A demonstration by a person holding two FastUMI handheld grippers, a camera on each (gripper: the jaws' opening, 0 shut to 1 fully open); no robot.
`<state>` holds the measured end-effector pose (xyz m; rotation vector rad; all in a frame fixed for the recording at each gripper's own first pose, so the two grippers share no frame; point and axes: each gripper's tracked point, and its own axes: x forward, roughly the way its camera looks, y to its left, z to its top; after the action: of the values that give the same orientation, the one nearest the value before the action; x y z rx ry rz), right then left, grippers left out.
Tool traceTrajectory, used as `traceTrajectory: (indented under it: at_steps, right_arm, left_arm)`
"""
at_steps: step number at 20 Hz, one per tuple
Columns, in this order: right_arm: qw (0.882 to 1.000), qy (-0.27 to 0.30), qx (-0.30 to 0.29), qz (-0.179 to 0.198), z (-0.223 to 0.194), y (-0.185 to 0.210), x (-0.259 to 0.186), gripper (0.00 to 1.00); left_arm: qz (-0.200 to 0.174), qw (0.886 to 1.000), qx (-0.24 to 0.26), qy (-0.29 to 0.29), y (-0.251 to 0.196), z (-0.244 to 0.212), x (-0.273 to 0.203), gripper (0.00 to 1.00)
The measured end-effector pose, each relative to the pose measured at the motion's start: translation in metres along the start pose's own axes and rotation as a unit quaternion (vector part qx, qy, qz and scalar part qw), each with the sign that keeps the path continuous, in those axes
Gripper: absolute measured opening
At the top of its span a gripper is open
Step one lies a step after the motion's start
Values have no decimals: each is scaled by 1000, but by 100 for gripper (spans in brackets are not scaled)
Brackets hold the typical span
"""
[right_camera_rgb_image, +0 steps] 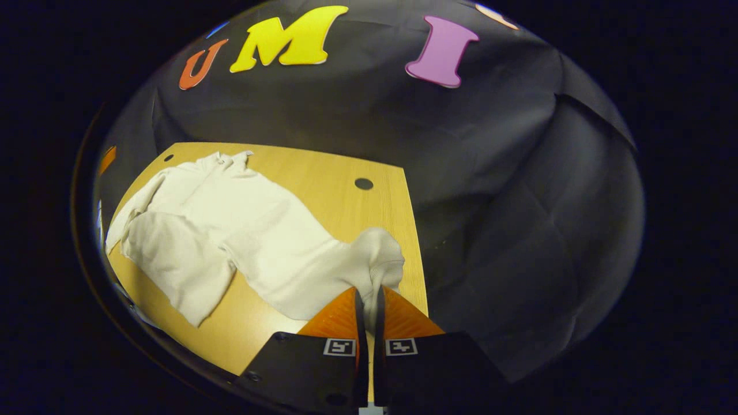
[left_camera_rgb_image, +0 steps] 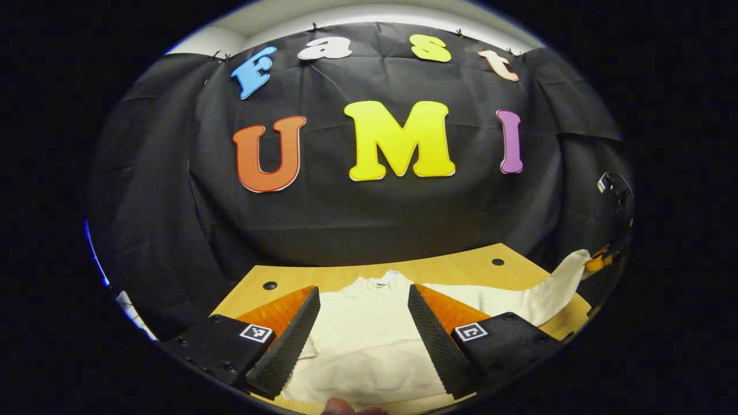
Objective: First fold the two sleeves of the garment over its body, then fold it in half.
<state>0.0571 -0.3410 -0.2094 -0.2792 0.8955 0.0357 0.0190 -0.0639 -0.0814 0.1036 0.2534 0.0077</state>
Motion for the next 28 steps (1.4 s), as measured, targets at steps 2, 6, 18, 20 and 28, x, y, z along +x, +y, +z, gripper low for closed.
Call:
traceTrajectory:
  at_steps: [2,6,18,20,28]
  right_arm:
    - [999,-27,-19,7,41,21,-5,4]
    - [995,-72,-66,23,111,74,-10,4]
    - [956,-135,-217,146,223,342,23,4]
    - [949,-134,-233,167,222,385,33,3]
    - [928,-65,-291,223,164,543,112,4]
  left_arm:
    - [19,1000,-11,-2,23,-1,-6,98]
    - [57,998,-29,-5,71,-4,-17,98]
    - [99,992,-77,12,153,-40,-56,98]
    - [106,991,-76,10,163,-43,-62,98]
    - [137,986,-91,31,191,-76,-82,99]
